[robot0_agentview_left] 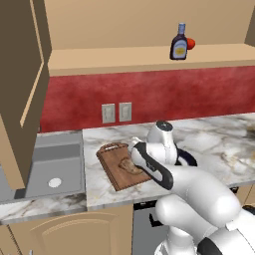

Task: Pick the chicken drumstick from the plate and place it on the cutting board. Then pick the condiment bottle from the cabinet and place it next to the cutting board.

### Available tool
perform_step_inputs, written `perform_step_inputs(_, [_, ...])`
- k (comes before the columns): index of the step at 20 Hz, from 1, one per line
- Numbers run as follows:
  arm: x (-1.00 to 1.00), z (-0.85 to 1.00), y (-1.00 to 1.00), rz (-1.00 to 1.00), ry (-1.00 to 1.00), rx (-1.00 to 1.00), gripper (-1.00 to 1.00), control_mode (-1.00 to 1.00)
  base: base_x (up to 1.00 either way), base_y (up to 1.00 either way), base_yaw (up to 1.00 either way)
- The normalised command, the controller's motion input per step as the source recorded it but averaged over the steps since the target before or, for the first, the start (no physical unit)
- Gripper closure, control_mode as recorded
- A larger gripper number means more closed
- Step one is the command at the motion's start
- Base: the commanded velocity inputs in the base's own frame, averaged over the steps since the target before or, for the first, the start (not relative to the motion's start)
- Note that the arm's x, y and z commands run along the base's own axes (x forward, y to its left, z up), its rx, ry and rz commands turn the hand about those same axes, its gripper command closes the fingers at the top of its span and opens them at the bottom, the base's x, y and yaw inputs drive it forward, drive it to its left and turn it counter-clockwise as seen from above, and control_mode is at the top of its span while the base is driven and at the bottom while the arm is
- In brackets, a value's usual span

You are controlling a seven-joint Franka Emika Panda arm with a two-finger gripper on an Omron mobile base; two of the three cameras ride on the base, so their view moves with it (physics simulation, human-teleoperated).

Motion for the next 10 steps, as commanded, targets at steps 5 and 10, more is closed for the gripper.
perform_step_inputs(5, [0.00, 0.00, 0.38, 0.00, 0.00, 0.00, 1.00, -1.00, 0.00, 0.00, 0.00])
perform_step_inputs(10, [0.09, -0.08, 0.16, 0.00, 0.00, 0.00, 1.00, -1.00, 0.00, 0.00, 0.00])
